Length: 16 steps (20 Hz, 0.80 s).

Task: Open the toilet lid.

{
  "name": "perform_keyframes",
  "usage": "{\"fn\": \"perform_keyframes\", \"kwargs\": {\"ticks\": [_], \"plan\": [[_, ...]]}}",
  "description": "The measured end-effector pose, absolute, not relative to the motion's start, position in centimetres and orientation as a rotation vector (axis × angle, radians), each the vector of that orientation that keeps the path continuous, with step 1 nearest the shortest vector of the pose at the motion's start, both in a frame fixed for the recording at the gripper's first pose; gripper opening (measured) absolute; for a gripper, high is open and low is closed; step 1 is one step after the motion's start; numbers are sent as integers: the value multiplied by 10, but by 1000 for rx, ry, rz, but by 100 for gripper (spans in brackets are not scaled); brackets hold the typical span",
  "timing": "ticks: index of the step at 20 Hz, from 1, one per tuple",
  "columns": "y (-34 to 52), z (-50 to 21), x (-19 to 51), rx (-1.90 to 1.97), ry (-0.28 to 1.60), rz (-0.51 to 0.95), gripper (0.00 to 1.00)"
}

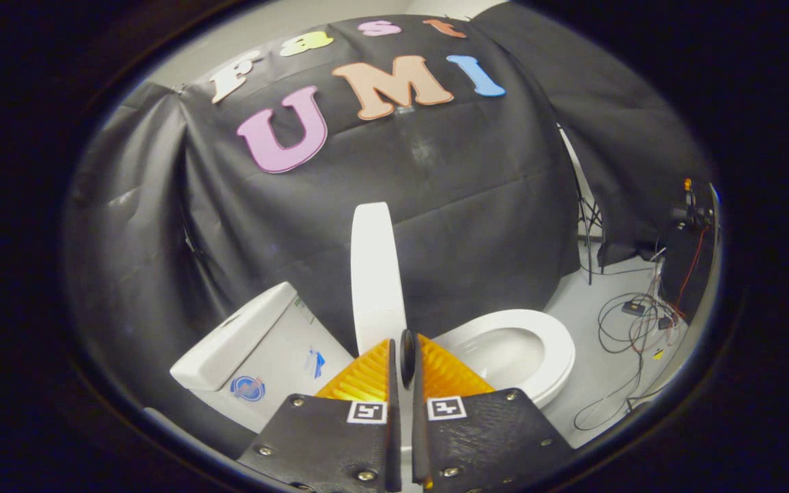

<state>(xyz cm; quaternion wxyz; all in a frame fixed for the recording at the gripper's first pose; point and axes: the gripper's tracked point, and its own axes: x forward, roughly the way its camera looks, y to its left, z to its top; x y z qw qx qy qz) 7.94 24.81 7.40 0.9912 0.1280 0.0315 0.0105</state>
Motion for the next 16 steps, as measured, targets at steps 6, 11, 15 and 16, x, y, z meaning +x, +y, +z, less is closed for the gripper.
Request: {"fn": "perform_keyframes", "kwargs": {"ticks": [6,11,15,16], "plan": [[266,68,75,193,62,35,7],[281,70,73,175,54,51,7],[291,68,70,184,53,69,7],[294,69,71,178,53,72,7]]}}
